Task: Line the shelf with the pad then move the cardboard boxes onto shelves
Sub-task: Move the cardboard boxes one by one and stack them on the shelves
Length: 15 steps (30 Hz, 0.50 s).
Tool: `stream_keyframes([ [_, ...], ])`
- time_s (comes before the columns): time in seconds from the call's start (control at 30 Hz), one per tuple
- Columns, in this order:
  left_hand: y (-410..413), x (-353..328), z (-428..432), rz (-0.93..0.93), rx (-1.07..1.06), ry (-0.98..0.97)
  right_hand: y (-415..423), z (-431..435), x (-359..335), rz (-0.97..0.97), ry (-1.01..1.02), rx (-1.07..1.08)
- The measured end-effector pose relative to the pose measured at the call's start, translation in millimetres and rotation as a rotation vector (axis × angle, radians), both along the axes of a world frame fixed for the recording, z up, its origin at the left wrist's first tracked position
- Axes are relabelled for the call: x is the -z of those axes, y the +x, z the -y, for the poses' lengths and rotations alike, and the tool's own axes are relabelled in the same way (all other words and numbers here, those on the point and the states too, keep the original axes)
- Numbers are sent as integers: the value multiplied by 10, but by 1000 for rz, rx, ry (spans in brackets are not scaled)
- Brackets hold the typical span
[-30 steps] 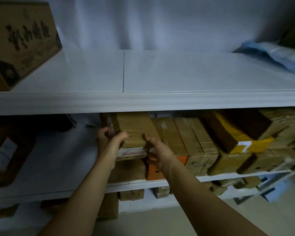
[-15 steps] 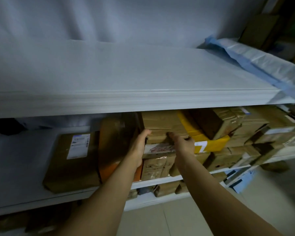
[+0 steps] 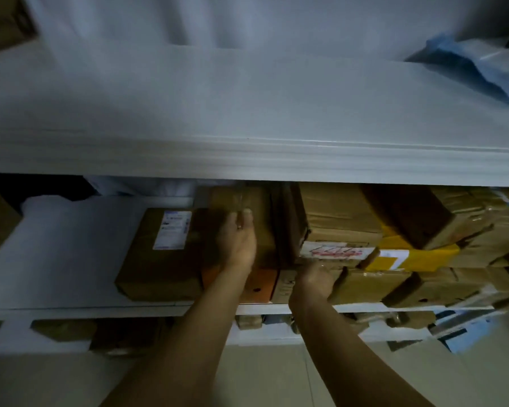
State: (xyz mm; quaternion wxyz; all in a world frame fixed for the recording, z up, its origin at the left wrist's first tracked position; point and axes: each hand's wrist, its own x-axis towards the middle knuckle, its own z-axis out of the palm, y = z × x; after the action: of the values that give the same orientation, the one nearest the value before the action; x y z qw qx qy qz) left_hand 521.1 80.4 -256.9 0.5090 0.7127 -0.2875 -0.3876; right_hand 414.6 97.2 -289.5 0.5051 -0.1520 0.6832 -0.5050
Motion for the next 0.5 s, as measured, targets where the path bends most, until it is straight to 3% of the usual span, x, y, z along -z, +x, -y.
stream_keyframes([
  [0.13,968,250,-156,264,-301,50,734,-182,-33,-68,85,-133],
  [0.27,1853,652,-483,248,-512,278,1487,-413,110,6,114,-587],
  [0.37,2201,1000,-632,119,-408,381,1898,-484,536,-59,191,-782],
  [0.5,2403,1273,-657,2,-138,374,2187,-512,946,-213,266,-627],
])
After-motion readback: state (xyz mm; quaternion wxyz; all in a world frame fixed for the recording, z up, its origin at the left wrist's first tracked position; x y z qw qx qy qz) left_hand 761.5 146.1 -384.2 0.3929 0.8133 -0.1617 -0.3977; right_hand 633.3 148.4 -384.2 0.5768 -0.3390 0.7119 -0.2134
